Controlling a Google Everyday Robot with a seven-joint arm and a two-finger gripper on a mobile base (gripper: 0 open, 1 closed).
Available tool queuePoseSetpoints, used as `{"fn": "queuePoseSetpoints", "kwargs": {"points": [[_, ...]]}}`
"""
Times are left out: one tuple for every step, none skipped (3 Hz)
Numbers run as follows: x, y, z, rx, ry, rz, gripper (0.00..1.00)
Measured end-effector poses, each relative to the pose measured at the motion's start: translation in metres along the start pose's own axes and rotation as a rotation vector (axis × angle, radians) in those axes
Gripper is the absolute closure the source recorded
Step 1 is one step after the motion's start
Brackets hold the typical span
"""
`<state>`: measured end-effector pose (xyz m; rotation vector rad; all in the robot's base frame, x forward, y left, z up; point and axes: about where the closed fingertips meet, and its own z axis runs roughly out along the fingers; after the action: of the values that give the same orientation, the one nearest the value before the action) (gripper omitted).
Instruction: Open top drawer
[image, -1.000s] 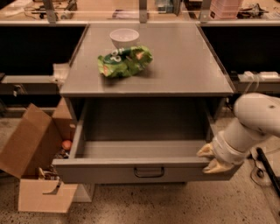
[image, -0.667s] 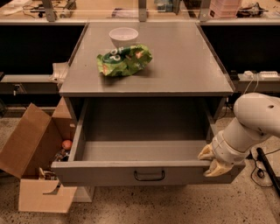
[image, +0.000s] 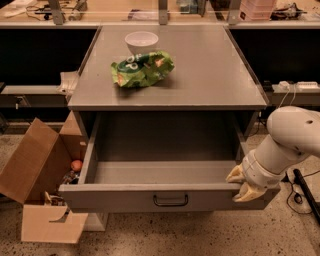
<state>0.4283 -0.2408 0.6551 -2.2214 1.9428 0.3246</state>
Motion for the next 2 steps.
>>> {"fn": "queuePoseSetpoints", "kwargs": {"points": [[0.0, 0.0, 0.0, 0.0, 0.0, 0.0, 0.38], [0.0, 0.0, 0.0, 0.0, 0.0, 0.0, 0.15]]}}
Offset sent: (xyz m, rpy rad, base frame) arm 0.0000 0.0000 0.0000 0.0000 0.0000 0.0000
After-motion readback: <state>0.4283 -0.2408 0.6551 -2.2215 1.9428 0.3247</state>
